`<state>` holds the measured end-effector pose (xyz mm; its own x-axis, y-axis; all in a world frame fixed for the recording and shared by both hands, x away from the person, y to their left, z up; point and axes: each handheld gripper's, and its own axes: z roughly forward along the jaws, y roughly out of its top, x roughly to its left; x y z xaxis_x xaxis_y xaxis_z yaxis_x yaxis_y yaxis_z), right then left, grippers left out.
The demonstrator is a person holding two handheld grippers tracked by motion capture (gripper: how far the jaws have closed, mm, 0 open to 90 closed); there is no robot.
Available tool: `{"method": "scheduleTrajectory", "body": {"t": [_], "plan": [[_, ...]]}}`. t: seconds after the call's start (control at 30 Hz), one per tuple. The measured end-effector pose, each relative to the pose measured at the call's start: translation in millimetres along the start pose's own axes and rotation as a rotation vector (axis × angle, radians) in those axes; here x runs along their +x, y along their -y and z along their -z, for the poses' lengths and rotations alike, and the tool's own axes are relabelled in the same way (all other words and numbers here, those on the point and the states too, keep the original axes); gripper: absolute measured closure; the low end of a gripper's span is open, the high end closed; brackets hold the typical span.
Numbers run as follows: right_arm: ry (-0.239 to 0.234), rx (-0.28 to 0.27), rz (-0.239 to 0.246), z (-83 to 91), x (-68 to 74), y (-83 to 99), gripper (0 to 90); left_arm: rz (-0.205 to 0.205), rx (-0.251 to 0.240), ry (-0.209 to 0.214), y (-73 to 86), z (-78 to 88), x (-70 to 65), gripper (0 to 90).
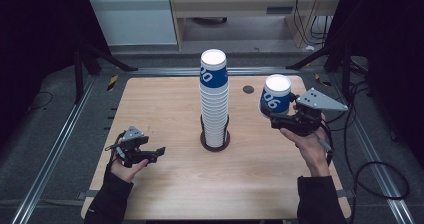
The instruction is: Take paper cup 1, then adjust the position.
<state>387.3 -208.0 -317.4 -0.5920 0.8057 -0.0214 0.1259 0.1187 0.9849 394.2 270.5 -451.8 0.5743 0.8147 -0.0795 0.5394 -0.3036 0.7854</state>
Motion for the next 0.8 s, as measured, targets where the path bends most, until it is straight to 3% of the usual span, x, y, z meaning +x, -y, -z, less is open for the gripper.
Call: {"method": "scheduleTrajectory", "body": {"t": [0.43,0.57,0.8], "plan": [[-0.070,0.080,0.018,-1.7,2.4,43.8,20.3,-0.019,0.002,0.015,-2.8,0.7,-6.4,16.6],[-0.116,0.112,0.046,-3.3,7.3,53.2,20.3,-0.031,0.006,0.029,-4.1,-0.2,-10.5,16.8],[-0.147,0.158,0.071,-5.5,13.3,62.5,20.3,-0.048,0.002,0.052,-6.7,1.5,-18.0,17.2]]}}
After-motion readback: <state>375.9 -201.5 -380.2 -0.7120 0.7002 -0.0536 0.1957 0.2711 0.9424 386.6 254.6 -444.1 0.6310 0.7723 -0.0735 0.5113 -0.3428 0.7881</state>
